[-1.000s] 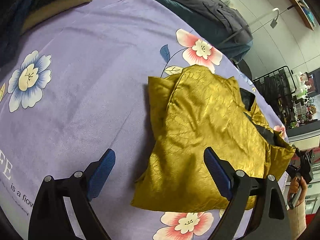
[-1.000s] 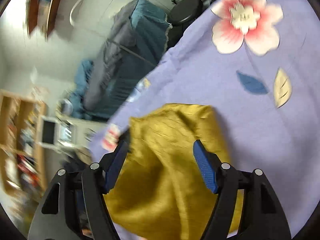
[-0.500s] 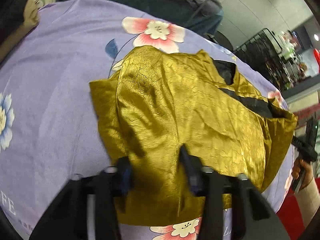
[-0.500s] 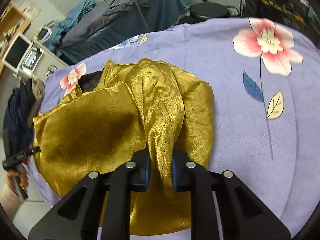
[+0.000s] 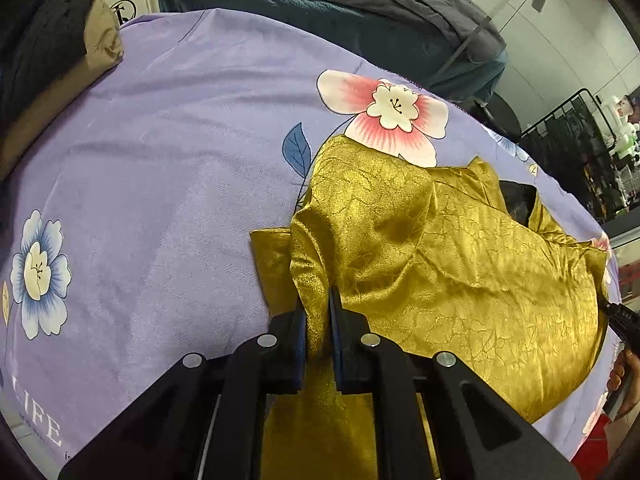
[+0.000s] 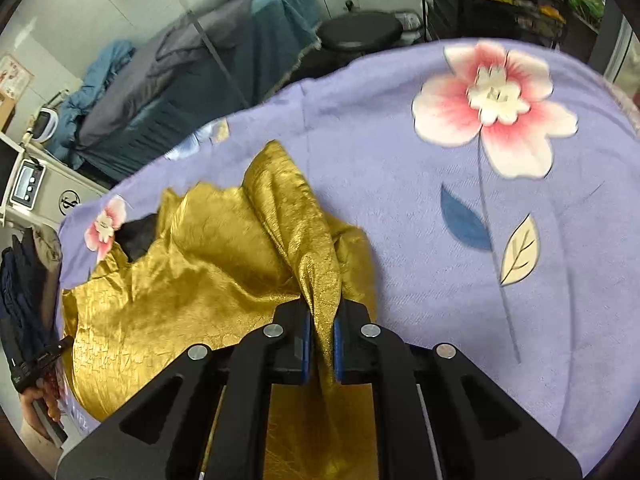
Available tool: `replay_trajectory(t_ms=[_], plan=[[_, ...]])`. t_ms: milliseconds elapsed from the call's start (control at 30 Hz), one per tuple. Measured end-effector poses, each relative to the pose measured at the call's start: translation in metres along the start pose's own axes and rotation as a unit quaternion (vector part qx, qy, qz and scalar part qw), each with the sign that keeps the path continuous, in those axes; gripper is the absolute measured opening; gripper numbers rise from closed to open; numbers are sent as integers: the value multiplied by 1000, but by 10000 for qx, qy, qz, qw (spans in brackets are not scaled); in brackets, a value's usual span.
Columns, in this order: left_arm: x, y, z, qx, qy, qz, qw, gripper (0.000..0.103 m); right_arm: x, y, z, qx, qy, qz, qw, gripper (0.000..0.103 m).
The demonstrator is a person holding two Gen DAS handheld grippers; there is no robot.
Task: Fold large clothes
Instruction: 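Carry the held hem over the folded sleeves toward the collar with both grippers, then open both grippers and press the folded jacket flat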
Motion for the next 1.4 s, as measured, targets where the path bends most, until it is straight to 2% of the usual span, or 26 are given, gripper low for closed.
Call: replay_trajectory(t_ms=[33, 67, 100, 133, 167, 200, 233, 300, 400, 433, 500, 567, 667, 767, 900, 1100, 1233, 1400], plan=[[2, 1, -3, -14, 73, -48, 10000, 16, -6, -2, 0, 8, -126, 65, 9999, 12], [6, 1, -4, -25, 167, -116, 9998, 30, -8, -2, 0, 36, -260, 59, 9996, 18], [14, 3, -5, -17, 246, -257, 9994, 38, -7, -2, 0, 55, -349, 11, 9994, 23], [26, 5, -5, -4, 325, -481, 9983, 55, -4, -2, 0, 57, -438, -43, 9990, 35], [39, 9, -4, 26, 478, -739, 9961, 73, 2, 0, 0, 59, -616, -150, 9980, 55], [48, 11, -3, 74, 611, -929, 9938, 79, 13, 1, 0, 87, -862, -375, 9955, 65], [60, 12, -1, 139, 714, -1157, 9906, 83, 23, 3, 0, 123, -980, -587, 9934, 69], [77, 10, -8, 80, 597, -1353, 9890, 83, 44, 2, 3, 229, -1099, -910, 9895, 69], [85, -11, -38, -361, 373, -1286, 9903, 83, 66, -10, 26, 547, -833, -1082, 9891, 69], [84, -22, -52, -610, 276, -1225, 9902, 83, 70, -22, 42, 819, -707, -1052, 9886, 69], [78, -53, -85, -1210, 178, -1034, 9871, 83, 67, -41, 70, 1293, -467, -893, 9865, 69], [69, -80, -107, -1510, 110, -825, 9850, 83, 60, -74, 101, 1873, -191, -581, 9804, 70], [51, -109, -130, -1614, 37, -504, 9856, 83, 46, -113, 130, 2265, -55, -236, 9737, 71], [39, -121, -138, -1564, -32, -361, 9870, 83, 33, -144, 145, 2605, -275, -67, 9651, 71], [24, -123, -138, -1598, 56, -210, 9869, 83, 22, -160, 142, 2622, -406, 71, 9641, 74], [-6, -111, -142, -1767, 274, -90, 9838, 87, -3, -140, 136, 2389, -475, 310, 9694, 74], [-21, -96, -146, -1813, 391, -22, 9827, 93, -19, -125, 143, 2452, -654, 370, 9666, 76], [-42, -80, -144, -1665, 394, 262, 9849, 98, -43, -119, 149, 2649, -963, 601, 9576, 82]])
Point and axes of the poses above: each gripper's, at about its wrist camera, not at the fingertips, and x roughly against the way its jaws point, z to its left, y to its top, the point moved 5 cm from there along -x, roughly the way its jaws point, and after that the axes turned 1 degree about x, right-handed, at the moved point
